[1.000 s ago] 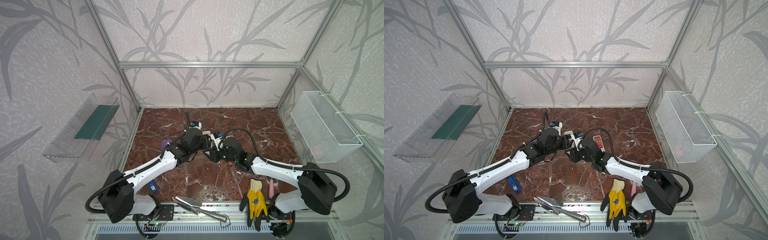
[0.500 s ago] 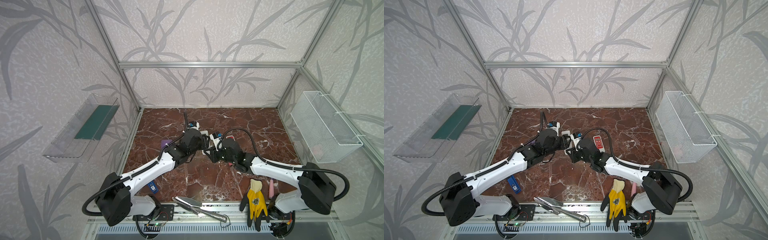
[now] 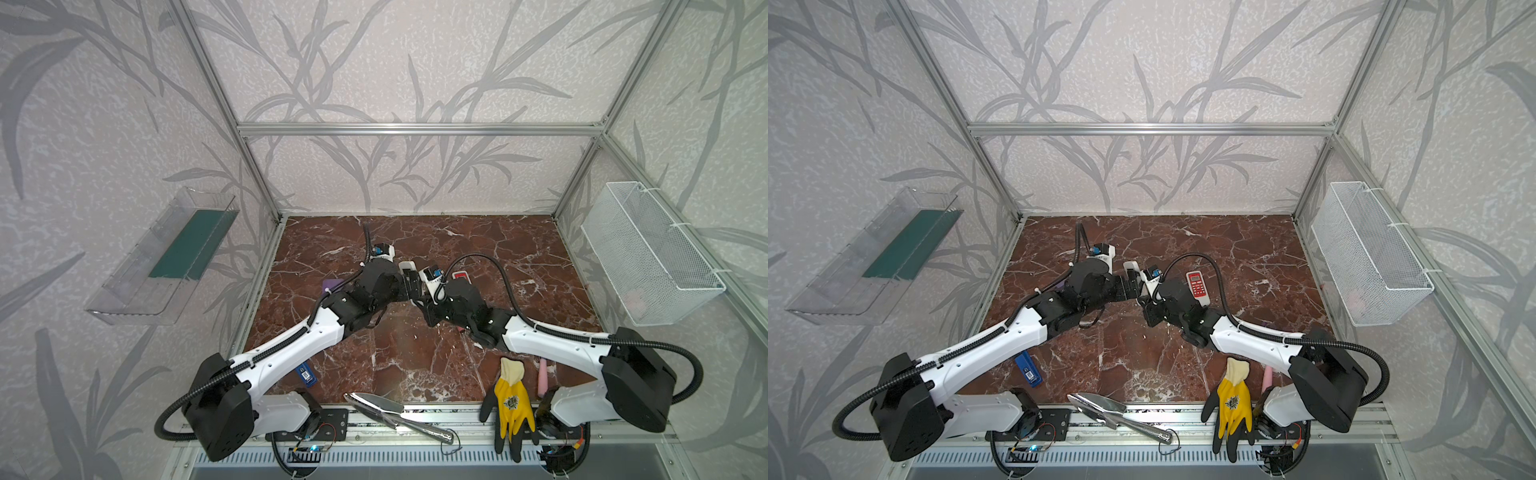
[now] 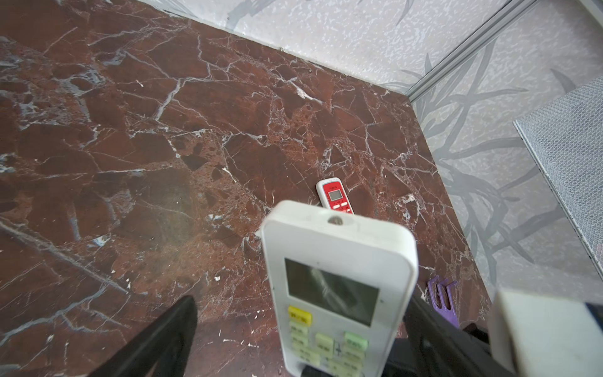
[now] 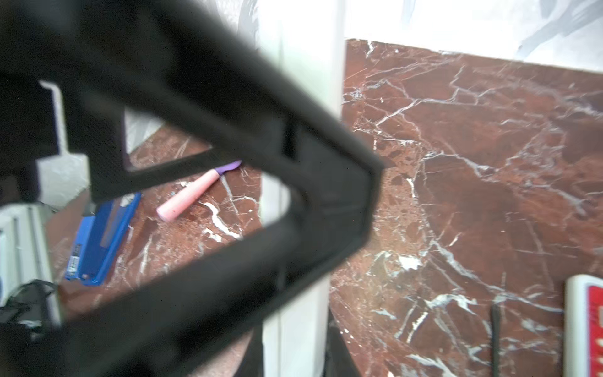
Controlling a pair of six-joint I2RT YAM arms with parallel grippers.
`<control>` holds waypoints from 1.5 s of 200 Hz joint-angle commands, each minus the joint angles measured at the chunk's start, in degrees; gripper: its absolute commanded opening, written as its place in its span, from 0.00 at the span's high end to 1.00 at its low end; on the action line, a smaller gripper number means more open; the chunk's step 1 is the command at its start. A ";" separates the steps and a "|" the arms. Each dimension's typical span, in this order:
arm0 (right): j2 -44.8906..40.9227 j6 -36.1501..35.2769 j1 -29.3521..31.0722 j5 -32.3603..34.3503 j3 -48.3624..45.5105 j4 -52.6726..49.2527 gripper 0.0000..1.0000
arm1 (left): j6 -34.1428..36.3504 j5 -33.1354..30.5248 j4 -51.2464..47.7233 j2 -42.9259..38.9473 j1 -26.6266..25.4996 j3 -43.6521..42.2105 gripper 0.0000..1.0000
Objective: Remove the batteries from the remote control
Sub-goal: 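Lift the white remote with the left gripper while the right gripper approaches it, then turn the white remote over with the left gripper, presenting its back to the right gripper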
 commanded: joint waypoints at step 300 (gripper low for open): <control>16.66 -74.21 17.47 52.73 -6.60 64.12 0.98 | -14.67 12.68 -8.02 0.98 3.34 7.53 0.92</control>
